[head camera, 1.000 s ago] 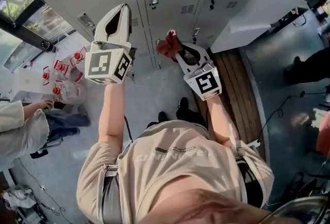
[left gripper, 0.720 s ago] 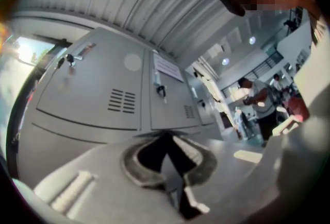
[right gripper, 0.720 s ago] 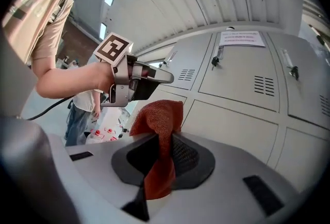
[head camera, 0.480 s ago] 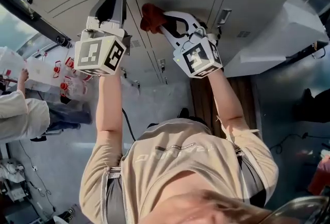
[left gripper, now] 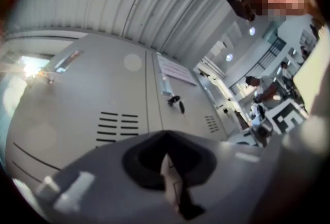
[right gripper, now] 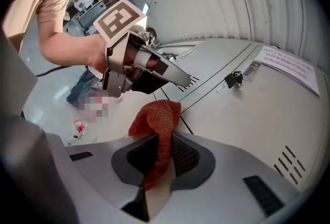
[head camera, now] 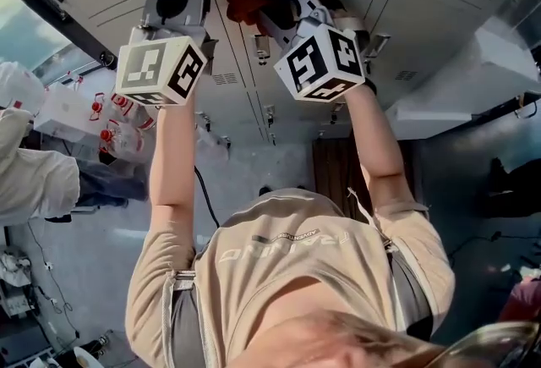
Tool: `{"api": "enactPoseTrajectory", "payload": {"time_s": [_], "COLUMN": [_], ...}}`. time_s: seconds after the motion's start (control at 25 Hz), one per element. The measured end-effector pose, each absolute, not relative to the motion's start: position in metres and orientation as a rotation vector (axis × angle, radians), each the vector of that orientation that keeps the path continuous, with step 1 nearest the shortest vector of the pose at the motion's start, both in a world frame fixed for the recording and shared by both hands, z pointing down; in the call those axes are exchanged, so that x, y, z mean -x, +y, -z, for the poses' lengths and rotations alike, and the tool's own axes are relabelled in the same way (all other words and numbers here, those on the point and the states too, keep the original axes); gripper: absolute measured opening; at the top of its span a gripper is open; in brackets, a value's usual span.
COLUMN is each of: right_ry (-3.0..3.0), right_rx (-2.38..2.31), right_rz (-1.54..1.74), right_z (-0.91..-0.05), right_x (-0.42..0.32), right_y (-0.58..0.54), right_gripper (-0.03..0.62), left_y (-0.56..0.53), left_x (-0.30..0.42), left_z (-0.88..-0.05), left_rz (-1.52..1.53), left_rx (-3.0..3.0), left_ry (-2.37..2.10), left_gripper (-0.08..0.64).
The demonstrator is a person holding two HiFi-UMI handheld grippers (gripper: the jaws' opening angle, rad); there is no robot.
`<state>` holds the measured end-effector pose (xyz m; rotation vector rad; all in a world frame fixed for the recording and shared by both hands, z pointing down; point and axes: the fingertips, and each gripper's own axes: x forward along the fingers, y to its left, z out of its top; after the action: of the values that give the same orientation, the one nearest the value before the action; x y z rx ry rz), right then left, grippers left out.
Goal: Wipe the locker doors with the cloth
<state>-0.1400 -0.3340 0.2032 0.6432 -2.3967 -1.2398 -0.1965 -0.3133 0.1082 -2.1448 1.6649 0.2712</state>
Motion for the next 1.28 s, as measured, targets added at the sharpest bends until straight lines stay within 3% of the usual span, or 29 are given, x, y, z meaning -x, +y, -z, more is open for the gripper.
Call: {"api": "enactPoseTrajectory", "payload": {"time_s": [1.28], "right_ry": [-2.003], "right_rx": [-0.559], "right_rz": [1.345], "right_z": [-0.236], "right_x": [0.156], "right_y": [-0.352], "right_gripper": [0.054], "left_y": [-0.341], "left_x": [0.195], "left_z": [-0.124], "left_rz": [-0.292], "left_rx": [2.179], "left_ry": [1.621], "left_gripper": [0.003]}}
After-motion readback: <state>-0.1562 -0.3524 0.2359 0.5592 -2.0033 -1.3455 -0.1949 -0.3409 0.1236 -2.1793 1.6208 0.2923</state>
